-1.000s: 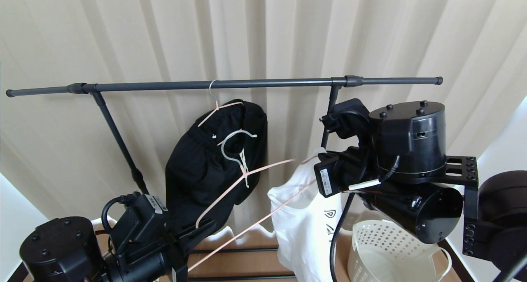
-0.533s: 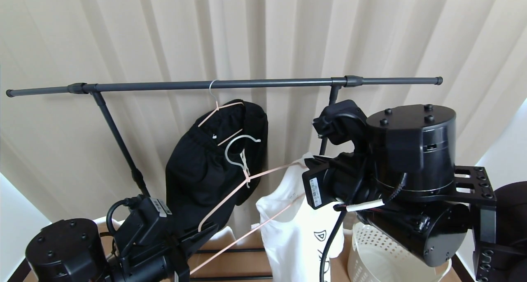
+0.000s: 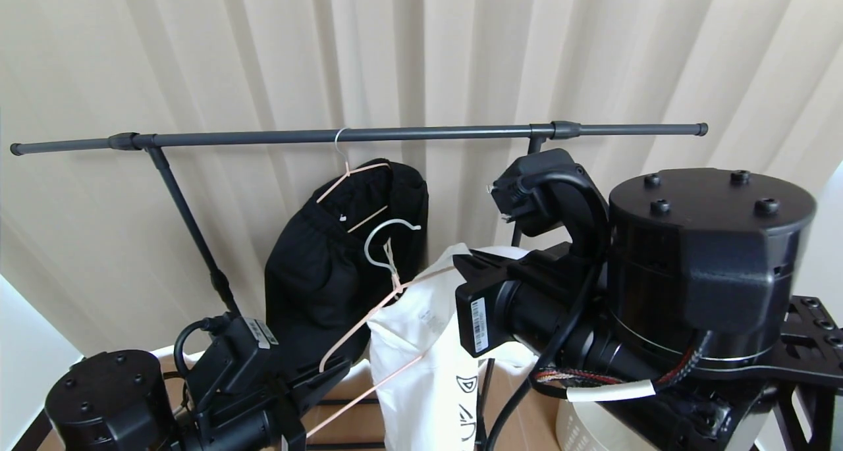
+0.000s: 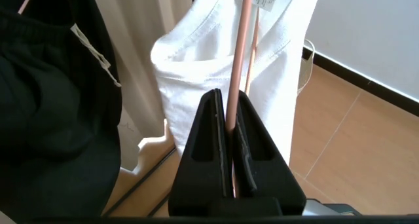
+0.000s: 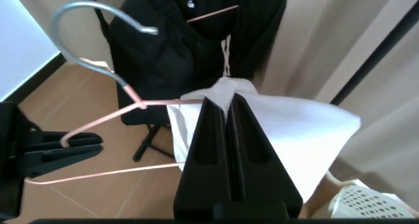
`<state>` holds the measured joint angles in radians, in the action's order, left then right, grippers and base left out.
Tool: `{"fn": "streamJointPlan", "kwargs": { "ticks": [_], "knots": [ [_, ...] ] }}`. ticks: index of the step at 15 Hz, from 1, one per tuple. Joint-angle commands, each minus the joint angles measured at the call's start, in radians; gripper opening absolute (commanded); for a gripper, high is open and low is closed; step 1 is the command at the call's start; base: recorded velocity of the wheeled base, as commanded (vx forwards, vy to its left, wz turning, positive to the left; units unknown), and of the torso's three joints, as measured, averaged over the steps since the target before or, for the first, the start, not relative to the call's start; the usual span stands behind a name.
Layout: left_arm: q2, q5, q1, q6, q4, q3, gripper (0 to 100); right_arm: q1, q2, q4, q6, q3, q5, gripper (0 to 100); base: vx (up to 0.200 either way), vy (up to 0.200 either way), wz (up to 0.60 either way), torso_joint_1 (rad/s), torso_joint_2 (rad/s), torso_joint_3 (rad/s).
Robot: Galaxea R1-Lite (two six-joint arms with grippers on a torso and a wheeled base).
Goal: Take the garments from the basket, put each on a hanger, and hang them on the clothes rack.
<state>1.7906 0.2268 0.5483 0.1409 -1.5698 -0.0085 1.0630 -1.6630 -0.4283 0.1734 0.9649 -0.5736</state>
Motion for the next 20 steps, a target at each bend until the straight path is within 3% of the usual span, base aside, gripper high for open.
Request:
{"fn": "streamJointPlan", "kwargs": {
  "ticks": [1, 9, 10, 20],
  "knots": [
    [-0.007, 0.000, 0.001, 0.000, -0.001, -0.001, 0, 0.020, -0.008, -0.010, 0.011, 0.000, 0.000, 0, 0.000, 0.000, 0.00, 0.000, 0.00, 0.000],
    [-0.074, 0.000, 0.036, 0.008, -0.001, 0.005, 0, 0.006, -0.050, -0.061, 0.021, 0.002, -0.005, 0, 0.000, 0.000, 0.00, 0.000, 0.00, 0.000],
    [-0.079, 0.000, 0.036, 0.008, -0.001, 0.005, 0, 0.003, -0.049, -0.061, 0.021, 0.005, -0.003, 100, 0.000, 0.000, 0.00, 0.000, 0.00, 0.000],
    [-0.120, 0.002, 0.022, 0.002, -0.001, 0.005, 0, -0.023, -0.012, -0.060, 0.018, 0.002, -0.006, 100, 0.000, 0.000, 0.00, 0.000, 0.00, 0.000]
  ]
}}
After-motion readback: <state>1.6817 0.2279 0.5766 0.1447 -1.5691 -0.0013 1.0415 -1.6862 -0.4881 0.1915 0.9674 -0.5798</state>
